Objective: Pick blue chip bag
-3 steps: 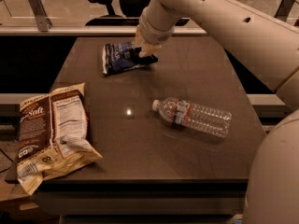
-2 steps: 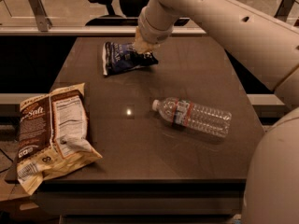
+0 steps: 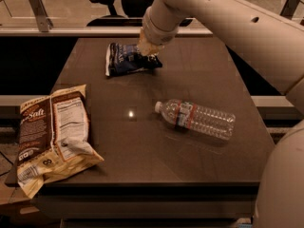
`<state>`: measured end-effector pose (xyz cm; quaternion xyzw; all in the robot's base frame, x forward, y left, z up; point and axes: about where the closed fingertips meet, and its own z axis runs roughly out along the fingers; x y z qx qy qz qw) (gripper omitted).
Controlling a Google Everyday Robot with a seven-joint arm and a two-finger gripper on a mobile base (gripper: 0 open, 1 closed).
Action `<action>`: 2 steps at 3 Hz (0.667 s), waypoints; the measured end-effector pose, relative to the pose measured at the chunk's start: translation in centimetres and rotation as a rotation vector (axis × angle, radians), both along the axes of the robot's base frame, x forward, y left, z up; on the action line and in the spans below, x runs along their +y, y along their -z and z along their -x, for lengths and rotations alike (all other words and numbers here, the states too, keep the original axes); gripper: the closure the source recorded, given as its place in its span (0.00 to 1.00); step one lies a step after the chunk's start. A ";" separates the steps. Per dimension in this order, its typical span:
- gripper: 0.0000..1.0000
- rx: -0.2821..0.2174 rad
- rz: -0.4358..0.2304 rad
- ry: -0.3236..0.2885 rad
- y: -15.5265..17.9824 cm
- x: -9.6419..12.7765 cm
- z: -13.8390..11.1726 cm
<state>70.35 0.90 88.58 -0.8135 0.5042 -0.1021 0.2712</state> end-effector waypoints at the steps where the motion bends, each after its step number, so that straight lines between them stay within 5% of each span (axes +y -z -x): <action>1: 1.00 -0.018 0.012 0.061 -1.7 -2.1 0.0; 2: 1.00 -0.042 0.040 0.120 -3.9 -4.6 -0.2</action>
Offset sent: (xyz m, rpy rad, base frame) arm 0.0026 -0.0827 0.0736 -0.0772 -0.0773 -0.2008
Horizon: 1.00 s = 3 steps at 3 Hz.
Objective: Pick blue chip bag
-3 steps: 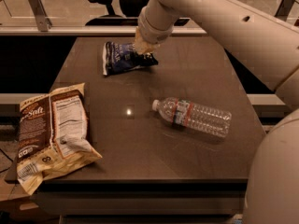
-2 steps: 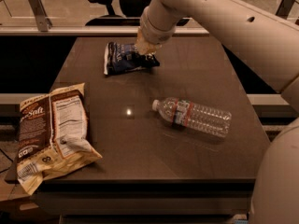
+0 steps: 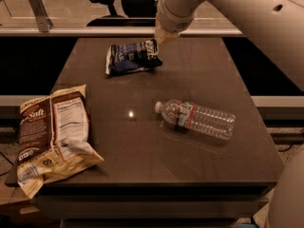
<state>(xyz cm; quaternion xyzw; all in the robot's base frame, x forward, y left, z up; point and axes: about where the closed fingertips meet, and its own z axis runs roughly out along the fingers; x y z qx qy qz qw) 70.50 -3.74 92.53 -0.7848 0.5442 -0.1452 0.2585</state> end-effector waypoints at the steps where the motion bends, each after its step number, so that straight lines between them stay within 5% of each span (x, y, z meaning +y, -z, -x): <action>1: 1.00 -0.018 0.015 0.032 -1.8 -1.7 0.1; 3: 1.00 0.053 -0.056 -0.003 1.0 0.0 2.0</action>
Offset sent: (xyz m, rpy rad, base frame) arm -0.0159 -0.0170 0.0041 0.0365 0.0343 -0.0294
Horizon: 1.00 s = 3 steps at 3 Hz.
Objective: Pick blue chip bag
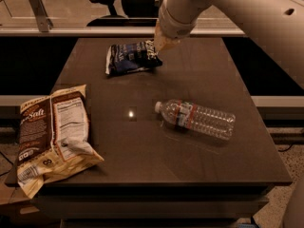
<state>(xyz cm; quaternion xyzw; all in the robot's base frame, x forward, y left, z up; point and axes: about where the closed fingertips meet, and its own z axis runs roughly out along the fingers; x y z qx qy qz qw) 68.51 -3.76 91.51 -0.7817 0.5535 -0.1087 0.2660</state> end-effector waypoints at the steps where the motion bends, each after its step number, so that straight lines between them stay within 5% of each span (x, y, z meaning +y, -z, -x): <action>1: 1.00 0.046 -0.065 -0.031 2.4 2.0 1.0; 3: 0.59 0.052 -0.066 -0.036 2.7 2.3 1.1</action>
Offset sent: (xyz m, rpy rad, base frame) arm -0.0095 0.0184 -0.0218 0.0593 0.0425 0.0281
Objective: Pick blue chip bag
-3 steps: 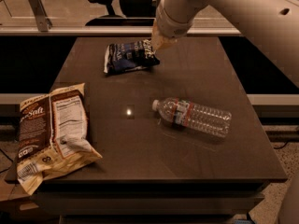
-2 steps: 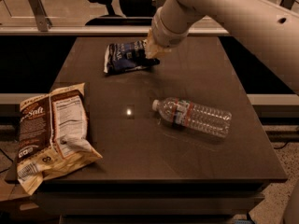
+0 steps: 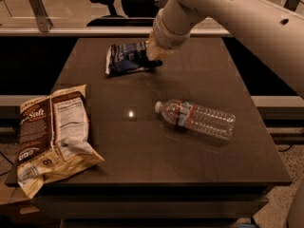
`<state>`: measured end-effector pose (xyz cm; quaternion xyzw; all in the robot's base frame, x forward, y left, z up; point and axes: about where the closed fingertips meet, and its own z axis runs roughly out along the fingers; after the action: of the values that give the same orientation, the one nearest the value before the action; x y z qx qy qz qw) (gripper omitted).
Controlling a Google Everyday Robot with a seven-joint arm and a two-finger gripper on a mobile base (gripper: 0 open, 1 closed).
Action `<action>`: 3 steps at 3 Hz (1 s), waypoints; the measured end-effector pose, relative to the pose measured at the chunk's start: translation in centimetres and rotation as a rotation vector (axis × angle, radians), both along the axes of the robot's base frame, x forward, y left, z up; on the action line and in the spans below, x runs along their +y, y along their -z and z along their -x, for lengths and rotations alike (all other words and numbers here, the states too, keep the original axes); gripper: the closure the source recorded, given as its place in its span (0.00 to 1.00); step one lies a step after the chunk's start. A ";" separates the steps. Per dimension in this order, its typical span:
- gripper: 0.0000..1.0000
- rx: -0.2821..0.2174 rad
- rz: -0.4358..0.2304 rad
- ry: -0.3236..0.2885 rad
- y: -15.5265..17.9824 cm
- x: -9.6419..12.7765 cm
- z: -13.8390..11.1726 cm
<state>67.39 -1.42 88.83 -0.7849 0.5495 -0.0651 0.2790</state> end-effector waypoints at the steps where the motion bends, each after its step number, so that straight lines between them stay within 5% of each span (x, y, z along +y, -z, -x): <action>1: 0.35 0.003 0.001 -0.002 0.2 0.1 0.0; 3: 0.00 0.006 0.006 -0.020 0.5 0.7 -0.9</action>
Offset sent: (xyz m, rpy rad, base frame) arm 0.0026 0.0025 -0.0018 0.0030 -0.0003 0.0054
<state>68.24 -0.76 88.32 -0.7915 0.5420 -0.0615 0.2757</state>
